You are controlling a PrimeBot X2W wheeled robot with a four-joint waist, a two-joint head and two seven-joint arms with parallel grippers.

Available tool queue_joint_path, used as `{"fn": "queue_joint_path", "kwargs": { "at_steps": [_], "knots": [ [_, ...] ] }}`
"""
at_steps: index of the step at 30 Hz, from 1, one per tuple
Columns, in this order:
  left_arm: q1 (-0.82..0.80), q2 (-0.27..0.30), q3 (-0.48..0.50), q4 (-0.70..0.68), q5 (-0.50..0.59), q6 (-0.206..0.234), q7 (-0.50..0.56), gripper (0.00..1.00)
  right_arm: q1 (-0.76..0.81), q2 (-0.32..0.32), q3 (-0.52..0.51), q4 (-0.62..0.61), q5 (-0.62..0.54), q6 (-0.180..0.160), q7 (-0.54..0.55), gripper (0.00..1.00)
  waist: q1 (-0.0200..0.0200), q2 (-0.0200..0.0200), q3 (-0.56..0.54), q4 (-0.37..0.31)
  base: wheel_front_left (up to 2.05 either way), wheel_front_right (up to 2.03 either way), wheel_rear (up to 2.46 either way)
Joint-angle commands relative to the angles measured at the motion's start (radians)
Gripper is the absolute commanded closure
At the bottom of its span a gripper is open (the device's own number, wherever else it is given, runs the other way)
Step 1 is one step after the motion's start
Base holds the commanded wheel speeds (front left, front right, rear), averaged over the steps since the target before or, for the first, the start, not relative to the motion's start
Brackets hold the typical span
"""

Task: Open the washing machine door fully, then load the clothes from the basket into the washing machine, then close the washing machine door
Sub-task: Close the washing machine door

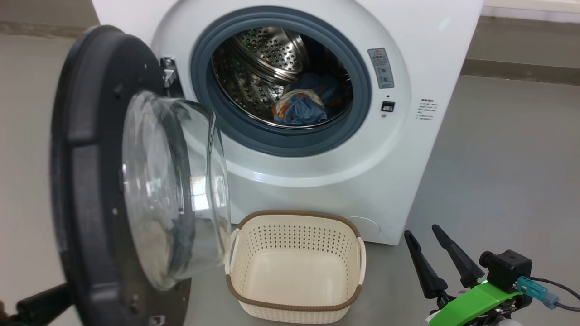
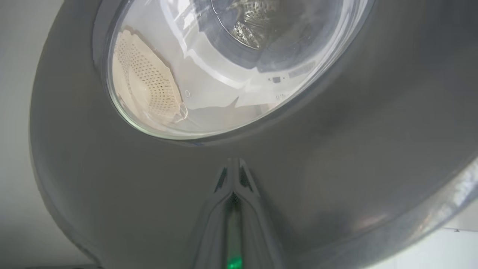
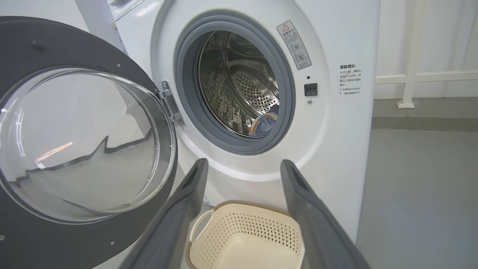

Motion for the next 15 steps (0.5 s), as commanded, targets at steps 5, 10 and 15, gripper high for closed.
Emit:
{"fn": "queue_joint_path", "kwargs": {
  "at_steps": [5, 10, 15],
  "knots": [
    [-0.005, -0.021, -0.001, -0.133, -0.003, 0.027, 0.007, 1.00, -0.018, 0.009, 0.008, -0.026, 0.003, 0.010, -0.005, 0.00, 0.0000, -0.0001, 0.004, -0.052, 0.00, 0.00, 0.00],
    [-0.005, -0.070, -0.028, -0.174, 0.002, 0.044, -0.014, 1.00, -0.021, 0.012, 0.002, -0.028, -0.001, 0.010, -0.005, 0.00, 0.0000, -0.0001, 0.007, -0.116, 0.00, 0.00, 0.00],
    [-0.009, -0.119, -0.037, -0.206, -0.006, 0.046, -0.040, 1.00, -0.020, 0.008, -0.003, -0.030, -0.003, 0.010, -0.005, 0.00, 0.0000, -0.0001, 0.011, -0.188, 0.00, 0.00, 0.00]
  ]
}}
